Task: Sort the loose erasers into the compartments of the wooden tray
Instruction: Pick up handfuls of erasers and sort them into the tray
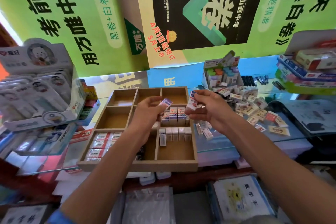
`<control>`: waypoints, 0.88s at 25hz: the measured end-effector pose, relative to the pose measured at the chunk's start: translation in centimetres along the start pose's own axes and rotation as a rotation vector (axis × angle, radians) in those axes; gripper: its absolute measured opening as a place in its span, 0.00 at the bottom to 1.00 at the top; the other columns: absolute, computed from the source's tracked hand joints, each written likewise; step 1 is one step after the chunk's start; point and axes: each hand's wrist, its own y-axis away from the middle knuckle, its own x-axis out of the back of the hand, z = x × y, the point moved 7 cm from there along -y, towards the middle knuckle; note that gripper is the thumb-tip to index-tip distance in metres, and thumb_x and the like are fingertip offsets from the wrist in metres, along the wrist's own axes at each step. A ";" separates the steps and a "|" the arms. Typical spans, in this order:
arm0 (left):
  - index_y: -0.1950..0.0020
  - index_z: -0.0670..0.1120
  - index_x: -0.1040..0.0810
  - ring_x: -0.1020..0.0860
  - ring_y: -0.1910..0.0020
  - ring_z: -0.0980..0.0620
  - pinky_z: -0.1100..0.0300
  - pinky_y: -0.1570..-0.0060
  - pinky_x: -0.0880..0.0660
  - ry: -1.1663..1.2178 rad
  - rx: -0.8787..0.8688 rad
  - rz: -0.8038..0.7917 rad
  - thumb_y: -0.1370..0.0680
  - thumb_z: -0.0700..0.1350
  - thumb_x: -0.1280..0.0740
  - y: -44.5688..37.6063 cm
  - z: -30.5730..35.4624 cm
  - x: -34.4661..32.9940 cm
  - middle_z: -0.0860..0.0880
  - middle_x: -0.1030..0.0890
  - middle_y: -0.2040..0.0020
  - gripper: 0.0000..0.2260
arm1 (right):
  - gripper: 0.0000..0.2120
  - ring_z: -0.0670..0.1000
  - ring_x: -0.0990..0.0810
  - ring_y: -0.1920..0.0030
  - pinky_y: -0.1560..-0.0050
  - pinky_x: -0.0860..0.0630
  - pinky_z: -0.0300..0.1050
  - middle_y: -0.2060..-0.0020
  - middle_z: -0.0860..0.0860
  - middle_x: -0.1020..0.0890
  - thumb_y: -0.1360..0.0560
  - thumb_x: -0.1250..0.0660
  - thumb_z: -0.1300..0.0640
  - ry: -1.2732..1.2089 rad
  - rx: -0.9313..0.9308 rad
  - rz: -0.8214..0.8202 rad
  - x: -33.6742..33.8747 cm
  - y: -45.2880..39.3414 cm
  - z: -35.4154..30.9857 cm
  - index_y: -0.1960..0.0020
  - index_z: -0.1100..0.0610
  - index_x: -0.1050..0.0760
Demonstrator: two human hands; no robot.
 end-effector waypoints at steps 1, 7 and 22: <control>0.39 0.50 0.23 0.19 0.50 0.53 0.59 0.55 0.23 -0.077 -0.060 0.026 0.23 0.42 0.29 -0.3 0.5 0.1 0.50 0.18 0.47 0.13 | 0.08 0.56 0.16 0.68 0.71 0.19 0.45 0.58 0.58 0.19 0.20 0.35 0.63 0.023 0.004 0.003 0.3 0.1 0.0 0.41 0.57 0.26; 0.53 0.52 0.19 0.18 0.52 0.53 0.58 0.51 0.19 -0.412 -0.267 0.004 0.24 0.40 0.28 -1.7 3.6 0.2 0.51 0.16 0.49 0.06 | 0.17 0.52 0.20 0.63 0.64 0.19 0.46 0.45 0.63 0.19 0.26 0.30 0.69 0.124 0.090 0.013 1.7 0.0 -0.3 0.40 0.56 0.26; 0.48 0.47 0.17 0.24 0.55 0.57 0.68 0.55 0.31 -0.958 -0.532 0.058 0.23 0.45 0.28 -4.5 1.6 -1.8 0.53 0.21 0.51 0.06 | 0.15 0.51 0.15 0.56 0.58 0.17 0.44 0.54 0.48 0.17 0.27 0.27 0.66 0.245 0.224 0.073 3.1 0.1 -0.8 0.43 0.56 0.25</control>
